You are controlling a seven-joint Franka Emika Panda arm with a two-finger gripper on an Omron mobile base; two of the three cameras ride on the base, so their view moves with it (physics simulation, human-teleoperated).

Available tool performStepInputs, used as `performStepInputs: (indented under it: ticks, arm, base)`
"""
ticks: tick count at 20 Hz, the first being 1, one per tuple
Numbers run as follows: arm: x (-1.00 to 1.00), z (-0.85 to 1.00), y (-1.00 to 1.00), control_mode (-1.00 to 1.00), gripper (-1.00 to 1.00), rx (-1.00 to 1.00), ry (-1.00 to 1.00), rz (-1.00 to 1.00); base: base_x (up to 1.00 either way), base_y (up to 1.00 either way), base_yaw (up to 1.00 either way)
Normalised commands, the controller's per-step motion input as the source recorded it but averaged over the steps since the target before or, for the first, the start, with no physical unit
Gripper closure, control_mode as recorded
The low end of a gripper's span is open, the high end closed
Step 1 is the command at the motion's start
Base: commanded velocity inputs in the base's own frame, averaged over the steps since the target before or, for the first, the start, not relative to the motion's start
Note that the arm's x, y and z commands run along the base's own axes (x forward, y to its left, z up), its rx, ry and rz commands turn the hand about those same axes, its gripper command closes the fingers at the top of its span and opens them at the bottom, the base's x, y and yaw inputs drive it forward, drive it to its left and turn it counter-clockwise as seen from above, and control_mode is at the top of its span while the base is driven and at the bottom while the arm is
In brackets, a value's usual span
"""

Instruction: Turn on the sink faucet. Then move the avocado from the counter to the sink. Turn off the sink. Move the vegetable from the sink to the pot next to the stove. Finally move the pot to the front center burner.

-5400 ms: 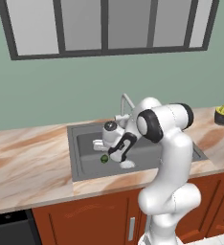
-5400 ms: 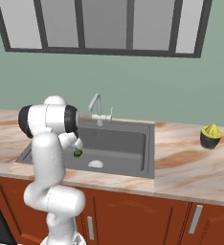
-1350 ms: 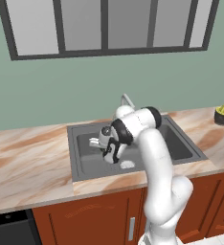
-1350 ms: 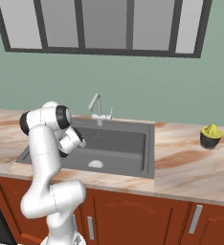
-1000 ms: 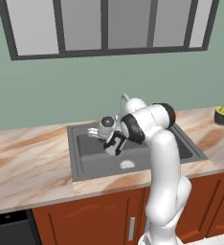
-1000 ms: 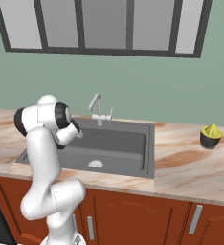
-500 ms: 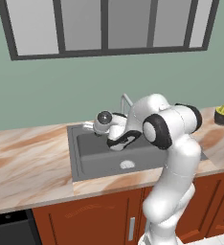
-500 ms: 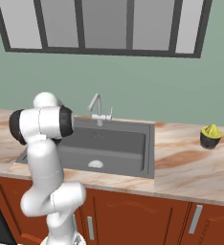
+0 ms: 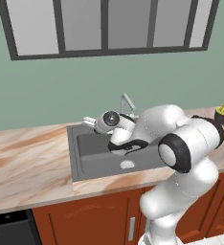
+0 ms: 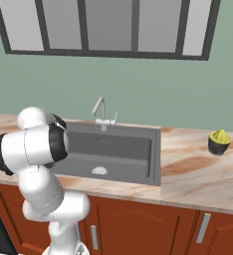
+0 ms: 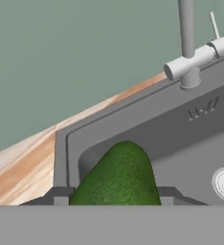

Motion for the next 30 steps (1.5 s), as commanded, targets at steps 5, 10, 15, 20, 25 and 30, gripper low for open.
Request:
performStepInputs:
  ticks: [5, 10, 15, 20, 25, 30]
  arm:
    - [0.0, 0.0, 0.01, -1.0, 1.0, -0.01, 0.0, 0.0]
    - [-0.25, 0.0, 0.01, 1.0, 1.0, 0.0, -0.03, -0.04]
    - [0.0, 0.0, 0.0, 1.0, 1.0, 0.0, 0.0, 0.0]
    - [0.0, 0.0, 0.0, 1.0, 1.0, 0.0, 0.0, 0.0]
    - [0.0, 0.0, 0.0, 1.0, 1.0, 0.0, 0.0, 0.0]
    - [0.0, 0.0, 0.0, 1.0, 1.0, 0.0, 0.0, 0.0]
  base:
    - [0.0, 0.0, 0.0]
    - [-0.16, 0.01, -0.03]
    - [-0.81, 0.01, -0.17]
    - [-0.61, -0.04, -0.21]
    - [-0.06, -0.14, -0.34]
    - [0.0, -0.05, -0.45]
